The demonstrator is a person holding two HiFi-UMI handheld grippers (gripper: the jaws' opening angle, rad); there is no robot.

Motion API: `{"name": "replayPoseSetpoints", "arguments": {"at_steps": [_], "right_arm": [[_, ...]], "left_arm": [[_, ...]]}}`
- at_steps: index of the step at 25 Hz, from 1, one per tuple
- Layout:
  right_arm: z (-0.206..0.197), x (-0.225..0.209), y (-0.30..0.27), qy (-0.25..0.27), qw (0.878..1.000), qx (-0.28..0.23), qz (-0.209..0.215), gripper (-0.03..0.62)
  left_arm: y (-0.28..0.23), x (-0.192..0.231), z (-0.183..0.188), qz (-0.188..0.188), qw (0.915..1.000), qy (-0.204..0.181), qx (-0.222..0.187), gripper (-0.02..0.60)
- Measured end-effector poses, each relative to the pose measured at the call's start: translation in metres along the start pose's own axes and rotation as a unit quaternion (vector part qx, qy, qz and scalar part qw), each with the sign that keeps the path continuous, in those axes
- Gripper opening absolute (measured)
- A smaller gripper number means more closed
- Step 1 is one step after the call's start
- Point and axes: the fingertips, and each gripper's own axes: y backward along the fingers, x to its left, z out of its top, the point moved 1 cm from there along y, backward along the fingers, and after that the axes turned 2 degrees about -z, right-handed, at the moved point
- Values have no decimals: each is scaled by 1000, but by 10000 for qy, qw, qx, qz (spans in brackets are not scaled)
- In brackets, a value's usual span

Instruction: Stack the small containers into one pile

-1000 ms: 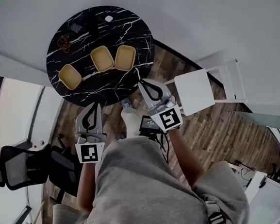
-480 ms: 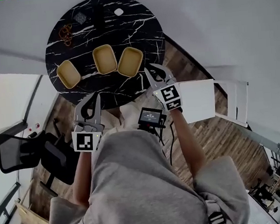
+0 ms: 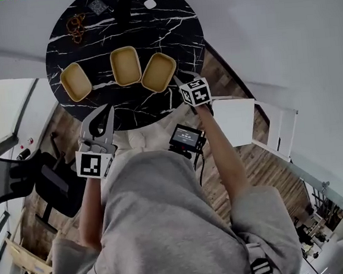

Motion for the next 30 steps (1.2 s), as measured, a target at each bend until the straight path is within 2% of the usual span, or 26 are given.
{"name": "replayPoseSetpoints", "arguments": {"at_steps": [2,4,7,11,13,16,17,22,30], "right_arm": [[-10,1,-13,-436,9986,238,197,114],[-17,4,-25,-841,9947,437,388,156],[-25,5,-38,-1135,9908,609,419,158],[-29,5,-45,-1262,9881,827,294,156],[-27,6,-47,-1341,9870,836,297,133],[-23,6,-48,-1353,9869,847,237,38],[-23,6,-48,-1312,9873,866,230,31],[-20,6,-41,-1378,9861,855,353,28],[3,4,-18,-1641,9830,513,639,26]], "left_arm": [[0,5,0,-24,10000,-19,-22,-3],[-1,7,1,-146,9998,-46,132,-3],[-2,11,1,-248,9992,-135,284,-3],[-1,16,4,-185,9995,-101,227,-3],[-1,17,4,-191,9994,-94,257,-3],[-2,16,4,-210,9994,-87,266,-3],[-2,16,4,-203,9994,-81,268,-3],[-3,16,2,-161,9995,-3,264,-3],[-6,18,-6,-114,9995,85,278,-3]]}}
